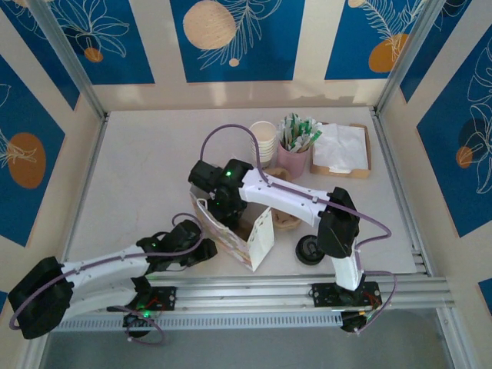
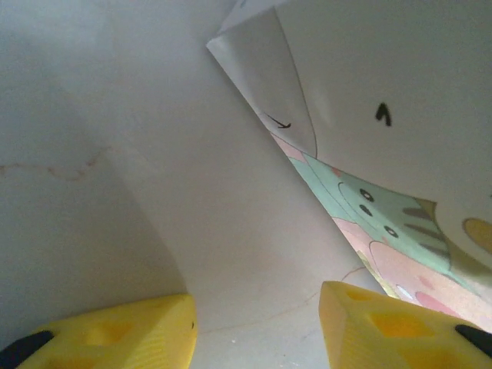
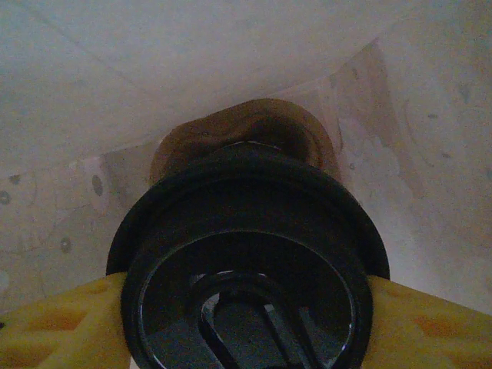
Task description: Pack the takeout coffee
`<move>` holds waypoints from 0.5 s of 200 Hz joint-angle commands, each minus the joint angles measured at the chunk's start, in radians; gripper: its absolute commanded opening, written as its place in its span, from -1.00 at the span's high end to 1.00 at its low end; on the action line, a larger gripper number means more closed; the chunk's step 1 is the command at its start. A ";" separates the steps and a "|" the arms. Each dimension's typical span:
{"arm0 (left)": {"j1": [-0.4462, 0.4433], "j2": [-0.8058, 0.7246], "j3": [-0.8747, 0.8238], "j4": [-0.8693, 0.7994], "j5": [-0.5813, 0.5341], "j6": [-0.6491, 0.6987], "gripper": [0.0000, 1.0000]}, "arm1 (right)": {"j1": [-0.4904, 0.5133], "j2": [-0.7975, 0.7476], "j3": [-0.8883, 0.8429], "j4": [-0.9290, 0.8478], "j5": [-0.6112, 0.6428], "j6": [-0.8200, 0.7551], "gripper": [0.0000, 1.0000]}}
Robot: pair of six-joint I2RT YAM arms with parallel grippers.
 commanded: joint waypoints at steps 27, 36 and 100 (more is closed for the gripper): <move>-0.016 0.091 -0.028 0.220 -0.122 -0.045 -0.01 | 0.021 0.029 -0.030 -0.070 -0.058 0.055 -0.02; -0.016 0.091 -0.022 0.220 -0.129 -0.045 -0.01 | 0.023 0.033 -0.037 -0.076 -0.061 0.060 -0.02; -0.016 0.079 0.001 0.181 -0.173 -0.032 -0.02 | 0.025 0.073 -0.114 -0.086 -0.078 0.079 -0.01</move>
